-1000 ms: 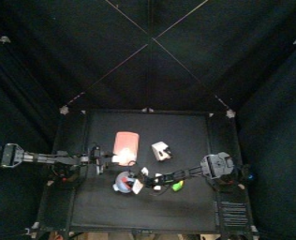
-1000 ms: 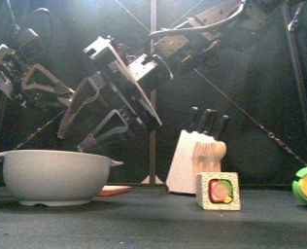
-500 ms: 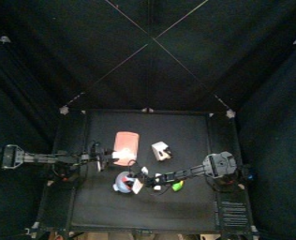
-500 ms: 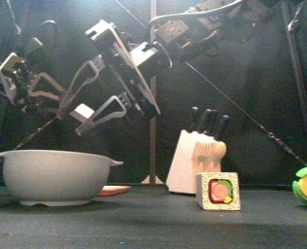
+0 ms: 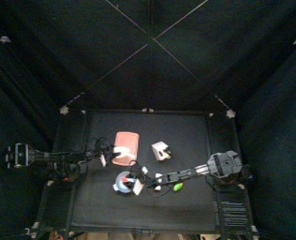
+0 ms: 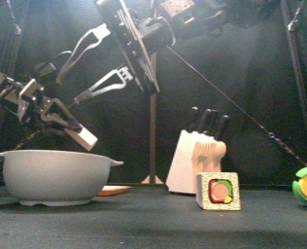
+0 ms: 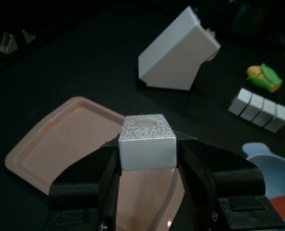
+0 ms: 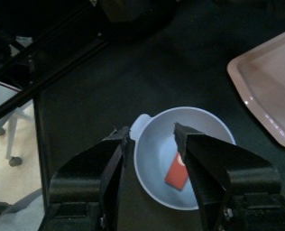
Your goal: Put rice on plate
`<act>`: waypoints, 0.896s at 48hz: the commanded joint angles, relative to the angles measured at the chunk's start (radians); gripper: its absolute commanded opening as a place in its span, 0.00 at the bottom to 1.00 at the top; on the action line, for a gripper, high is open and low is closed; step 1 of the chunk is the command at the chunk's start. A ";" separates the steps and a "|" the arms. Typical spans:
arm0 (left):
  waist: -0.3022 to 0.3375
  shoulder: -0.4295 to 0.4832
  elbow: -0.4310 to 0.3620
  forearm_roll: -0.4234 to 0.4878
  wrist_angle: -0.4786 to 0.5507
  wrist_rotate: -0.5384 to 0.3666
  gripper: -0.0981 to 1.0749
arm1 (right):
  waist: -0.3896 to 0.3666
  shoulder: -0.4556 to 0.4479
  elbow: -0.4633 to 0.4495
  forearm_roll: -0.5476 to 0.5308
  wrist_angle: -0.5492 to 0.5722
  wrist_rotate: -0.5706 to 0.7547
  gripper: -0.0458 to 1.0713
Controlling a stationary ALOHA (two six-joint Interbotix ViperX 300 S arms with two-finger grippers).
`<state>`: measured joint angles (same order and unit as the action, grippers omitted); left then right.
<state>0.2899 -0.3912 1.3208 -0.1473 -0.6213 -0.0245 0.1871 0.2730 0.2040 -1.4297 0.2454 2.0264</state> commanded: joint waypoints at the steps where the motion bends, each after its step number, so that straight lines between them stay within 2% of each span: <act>1: 0.006 0.077 -0.041 0.009 -0.025 0.003 0.48 | 0.009 -0.067 -0.002 -0.009 0.006 -0.002 0.76; 12: 0.032 0.242 -0.104 0.008 -0.063 0.008 0.48 | 0.035 -0.118 0.054 -0.012 0.041 0.000 0.76; 24: 0.038 0.374 -0.158 0.006 -0.080 0.008 0.48 | 0.049 -0.147 0.095 -0.008 0.097 0.002 0.76; 35: 0.044 0.399 -0.166 -0.005 -0.080 0.006 0.49 | 0.054 -0.155 0.103 -0.008 0.115 0.002 0.76; 43: 0.043 0.390 -0.160 -0.005 -0.074 0.008 0.54 | 0.054 -0.155 0.103 -0.008 0.117 0.002 0.76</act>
<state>0.3298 0.0092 1.1704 -0.1519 -0.6918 -0.0184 0.2393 0.1641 0.3160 -1.4358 0.3590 2.0264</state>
